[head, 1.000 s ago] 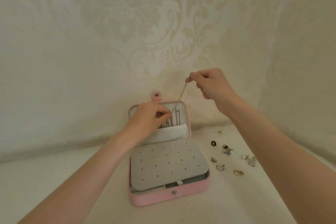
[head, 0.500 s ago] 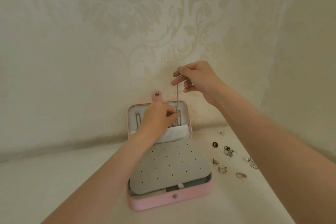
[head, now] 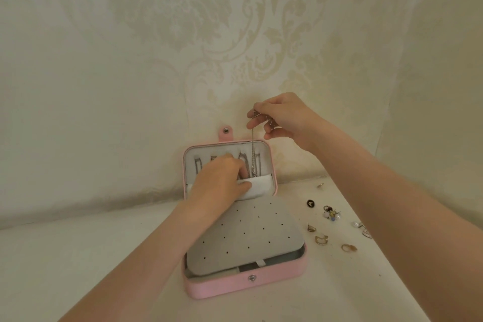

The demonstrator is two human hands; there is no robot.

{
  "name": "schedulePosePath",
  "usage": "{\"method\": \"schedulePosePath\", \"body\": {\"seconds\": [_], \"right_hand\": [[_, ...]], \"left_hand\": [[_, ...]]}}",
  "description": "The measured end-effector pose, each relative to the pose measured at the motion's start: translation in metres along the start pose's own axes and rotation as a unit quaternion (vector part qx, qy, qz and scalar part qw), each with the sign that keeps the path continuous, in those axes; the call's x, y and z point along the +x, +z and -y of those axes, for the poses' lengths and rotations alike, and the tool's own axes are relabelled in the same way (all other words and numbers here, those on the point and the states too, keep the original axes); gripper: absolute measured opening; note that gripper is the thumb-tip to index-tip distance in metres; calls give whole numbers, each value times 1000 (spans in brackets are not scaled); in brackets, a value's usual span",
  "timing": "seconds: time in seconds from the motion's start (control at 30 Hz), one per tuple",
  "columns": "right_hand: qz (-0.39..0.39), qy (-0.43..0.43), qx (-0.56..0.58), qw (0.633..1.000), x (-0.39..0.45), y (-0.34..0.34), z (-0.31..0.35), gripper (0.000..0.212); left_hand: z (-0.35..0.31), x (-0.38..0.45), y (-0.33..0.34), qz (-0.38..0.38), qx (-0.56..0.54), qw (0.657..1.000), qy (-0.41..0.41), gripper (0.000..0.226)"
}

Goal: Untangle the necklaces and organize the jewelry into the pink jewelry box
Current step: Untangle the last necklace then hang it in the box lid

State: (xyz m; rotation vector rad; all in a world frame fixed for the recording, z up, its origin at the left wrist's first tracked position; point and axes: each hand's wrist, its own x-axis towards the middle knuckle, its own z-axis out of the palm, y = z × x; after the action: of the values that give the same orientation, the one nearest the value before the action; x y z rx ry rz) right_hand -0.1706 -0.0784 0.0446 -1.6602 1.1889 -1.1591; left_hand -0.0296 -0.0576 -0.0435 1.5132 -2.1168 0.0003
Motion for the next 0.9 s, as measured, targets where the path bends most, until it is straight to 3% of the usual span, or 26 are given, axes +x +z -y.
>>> {"method": "schedulePosePath", "body": {"seconds": [0.37,0.5,0.63,0.73,0.9], "right_hand": [[21,23,-19,999,-4,4,-10,24],[16,31,-21,999,-4,7,-20,21],[0,28,-19,999,-4,5,-28,18],[-10,26,-18,999,-4,1,-32,18],[-31,25,-9,999,-5,-3,-36,17]], "left_hand": [[2,-1,6,-24,-10,1000,18,3],[3,2,6,-92,-15,992,82,12],[9,6,14,-127,55,973,182,23],[14,5,21,-129,112,966,195,35],[13,3,23,-163,162,952,201,34]]}}
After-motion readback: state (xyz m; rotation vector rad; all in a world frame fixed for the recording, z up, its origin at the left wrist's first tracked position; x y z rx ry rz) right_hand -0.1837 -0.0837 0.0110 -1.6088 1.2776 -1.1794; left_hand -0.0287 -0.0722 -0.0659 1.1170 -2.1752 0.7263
